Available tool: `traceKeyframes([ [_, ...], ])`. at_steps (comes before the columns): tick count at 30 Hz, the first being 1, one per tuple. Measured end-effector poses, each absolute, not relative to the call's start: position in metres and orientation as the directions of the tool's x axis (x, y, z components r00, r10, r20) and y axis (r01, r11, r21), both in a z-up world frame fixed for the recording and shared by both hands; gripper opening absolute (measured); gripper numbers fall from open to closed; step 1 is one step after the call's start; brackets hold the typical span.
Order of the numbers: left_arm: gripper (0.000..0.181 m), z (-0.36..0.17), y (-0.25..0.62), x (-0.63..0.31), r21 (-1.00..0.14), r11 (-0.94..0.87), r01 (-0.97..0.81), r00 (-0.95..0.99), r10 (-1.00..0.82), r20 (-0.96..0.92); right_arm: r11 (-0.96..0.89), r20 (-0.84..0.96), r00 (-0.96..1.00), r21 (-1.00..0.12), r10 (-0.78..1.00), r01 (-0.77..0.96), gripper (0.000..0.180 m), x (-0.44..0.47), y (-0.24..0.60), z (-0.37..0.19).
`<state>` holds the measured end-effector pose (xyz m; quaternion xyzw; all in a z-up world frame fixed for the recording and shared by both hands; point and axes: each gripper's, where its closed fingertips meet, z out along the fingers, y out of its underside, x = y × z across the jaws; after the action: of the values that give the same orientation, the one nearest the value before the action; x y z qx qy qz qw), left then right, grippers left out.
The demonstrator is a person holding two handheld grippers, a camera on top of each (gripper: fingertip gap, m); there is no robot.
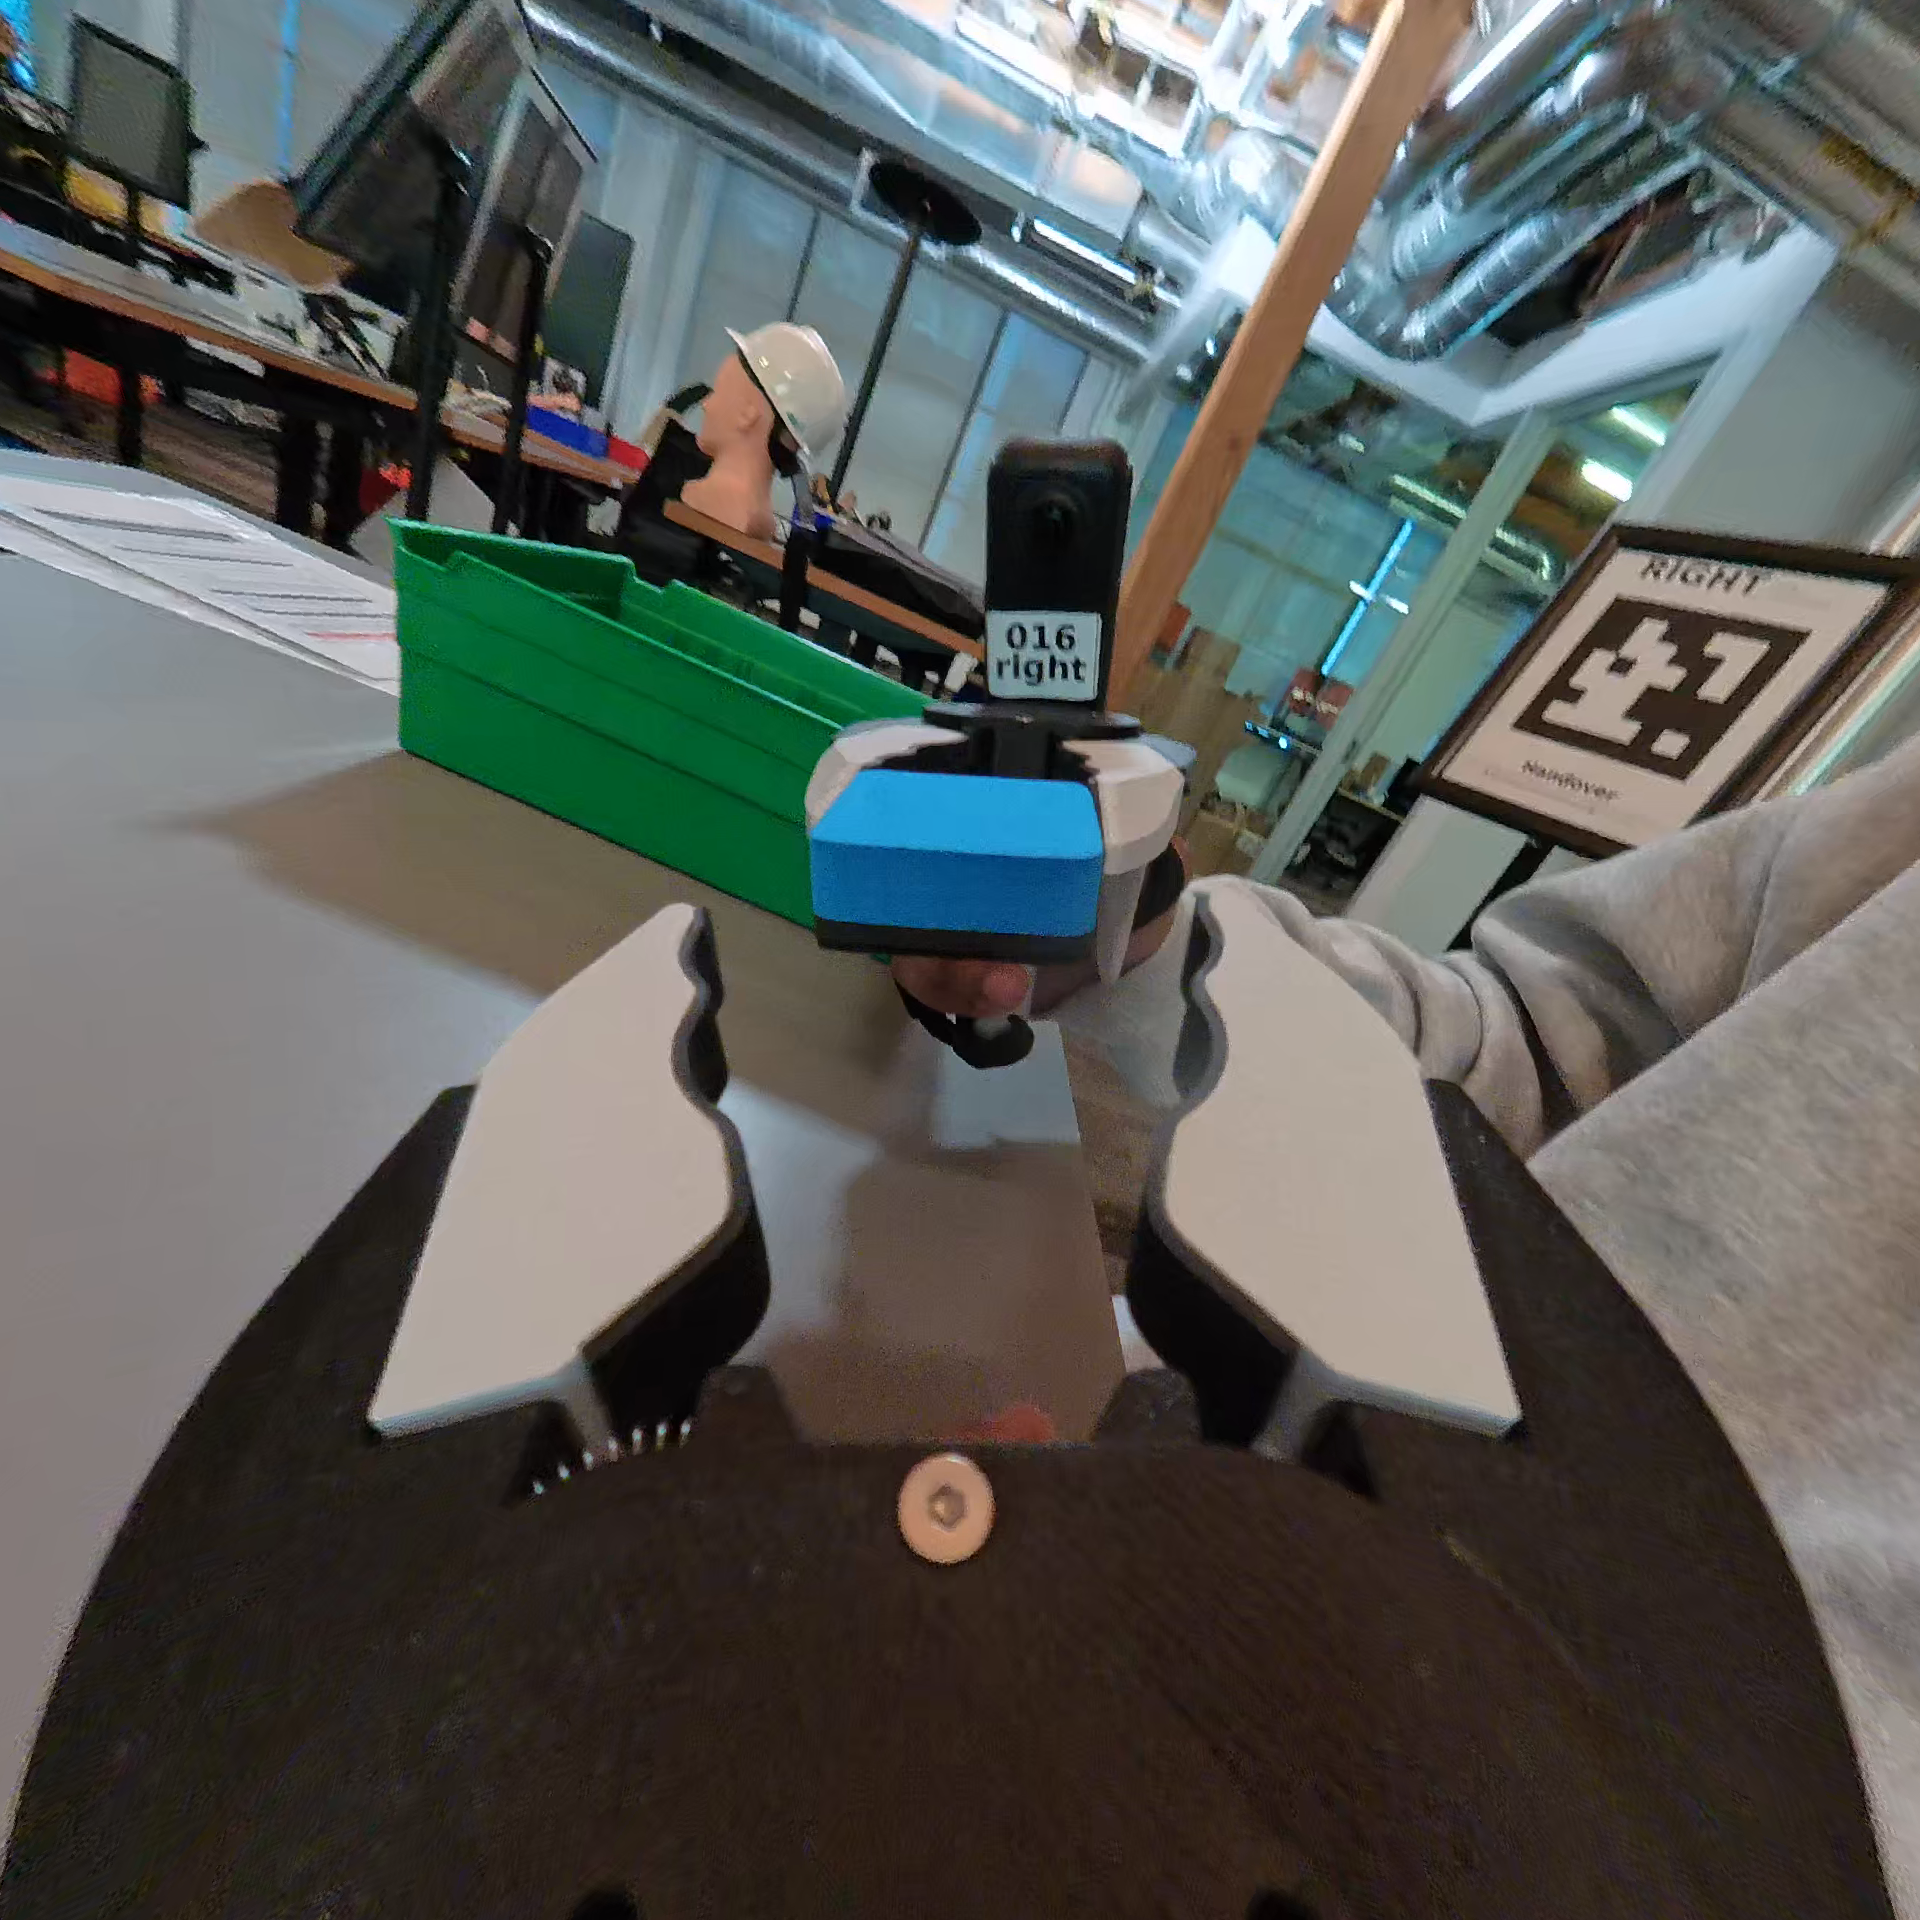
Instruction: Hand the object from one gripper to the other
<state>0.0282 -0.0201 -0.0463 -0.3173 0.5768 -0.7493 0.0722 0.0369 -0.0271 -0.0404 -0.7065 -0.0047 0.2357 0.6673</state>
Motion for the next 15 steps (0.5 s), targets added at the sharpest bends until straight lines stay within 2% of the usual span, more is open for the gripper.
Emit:
traceKeyframes([
  [7,0.056,-0.0480,-0.0253,0.0229,-0.900,-0.312,-0.304,-0.805,-0.422,0.418,-0.128,-0.326,0.880,-0.945,0.346,-0.300,0.055,0.0272,-0.0227,-0.0438],
  [13,0.056,-0.0481,-0.0241,0.0238,-0.891,-0.322,-0.321,-0.798,-0.414,0.437,-0.094,-0.289,0.896,-0.957,0.338,-0.273,0.056,0.0287,-0.0214,-0.0425],
  [15,0.056,-0.0485,-0.0209,0.0263,-0.874,-0.344,-0.344,-0.782,-0.411,0.470,-0.043,-0.215,0.929,-0.976,0.300,-0.212,0.071,0.0337,-0.0197,-0.0405],
])
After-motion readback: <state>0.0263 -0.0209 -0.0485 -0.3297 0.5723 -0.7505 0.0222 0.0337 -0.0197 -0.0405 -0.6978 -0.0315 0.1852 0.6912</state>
